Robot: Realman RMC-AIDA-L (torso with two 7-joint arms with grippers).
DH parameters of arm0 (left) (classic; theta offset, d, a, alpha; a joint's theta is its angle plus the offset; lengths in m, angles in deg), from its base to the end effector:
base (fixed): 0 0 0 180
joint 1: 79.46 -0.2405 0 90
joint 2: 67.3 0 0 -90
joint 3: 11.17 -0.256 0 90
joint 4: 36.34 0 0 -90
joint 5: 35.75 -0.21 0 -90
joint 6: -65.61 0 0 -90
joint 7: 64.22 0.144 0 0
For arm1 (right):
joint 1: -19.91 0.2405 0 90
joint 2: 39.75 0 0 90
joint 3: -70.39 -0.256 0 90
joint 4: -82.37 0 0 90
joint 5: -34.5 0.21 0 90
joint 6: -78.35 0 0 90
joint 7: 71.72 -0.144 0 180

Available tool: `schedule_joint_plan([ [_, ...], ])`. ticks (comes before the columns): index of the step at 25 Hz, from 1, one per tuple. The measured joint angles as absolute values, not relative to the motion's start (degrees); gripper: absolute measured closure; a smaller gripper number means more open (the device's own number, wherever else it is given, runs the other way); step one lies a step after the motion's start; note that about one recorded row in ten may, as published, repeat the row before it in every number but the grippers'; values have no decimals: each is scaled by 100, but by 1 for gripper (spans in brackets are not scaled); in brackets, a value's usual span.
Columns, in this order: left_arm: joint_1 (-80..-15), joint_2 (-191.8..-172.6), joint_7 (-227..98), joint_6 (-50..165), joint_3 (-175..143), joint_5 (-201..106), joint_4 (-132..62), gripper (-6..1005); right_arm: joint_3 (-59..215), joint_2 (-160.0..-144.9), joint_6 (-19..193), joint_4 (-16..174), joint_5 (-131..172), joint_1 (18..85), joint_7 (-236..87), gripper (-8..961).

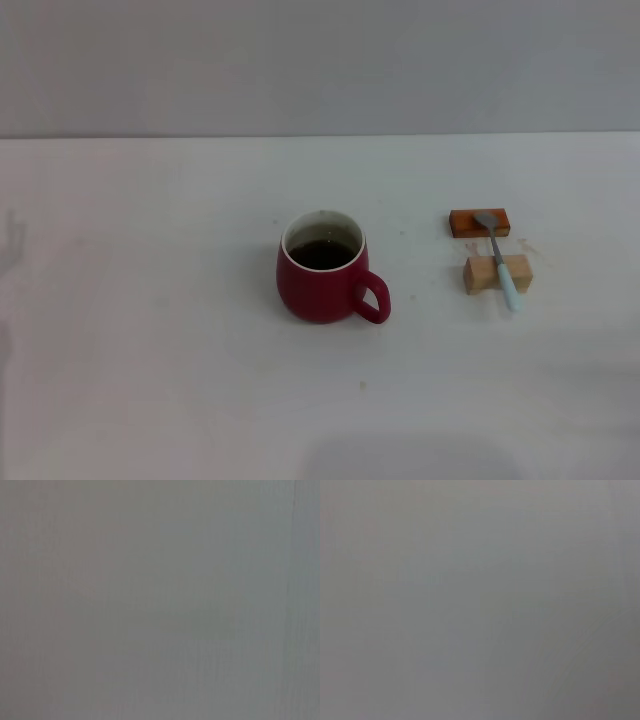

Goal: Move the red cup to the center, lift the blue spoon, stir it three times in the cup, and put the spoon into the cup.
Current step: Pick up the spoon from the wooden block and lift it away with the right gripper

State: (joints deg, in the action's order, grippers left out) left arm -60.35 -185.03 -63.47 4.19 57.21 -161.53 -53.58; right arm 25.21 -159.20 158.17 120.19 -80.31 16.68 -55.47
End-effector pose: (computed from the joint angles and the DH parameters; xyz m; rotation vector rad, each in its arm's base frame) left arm -0.3766 0.3213 0.0421 -1.1768 -0.6689 -0.5850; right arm 0.3439 0.2074 0.0031 -1.1102 0.5637 0.6048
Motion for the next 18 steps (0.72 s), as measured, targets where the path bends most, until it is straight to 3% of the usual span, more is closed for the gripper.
schedule_joint_plan([
  [3, -5948, -18505, -6355, 422, 5724, -16152, -5277, 213, 3235, -15917, 15865, 12242, -7509, 1762, -5241, 276],
  [9, -5900, -18507, -6358, 426, 5729, -16152, -5263, 140, 3991, -15912, 15897, 12558, -7263, 1803, -5137, 285],
  [18, -5887, -18501, -6334, 425, 5729, -16149, -5257, 140, 4641, -15887, 15923, 12828, -7253, 1606, -5070, 298],
])
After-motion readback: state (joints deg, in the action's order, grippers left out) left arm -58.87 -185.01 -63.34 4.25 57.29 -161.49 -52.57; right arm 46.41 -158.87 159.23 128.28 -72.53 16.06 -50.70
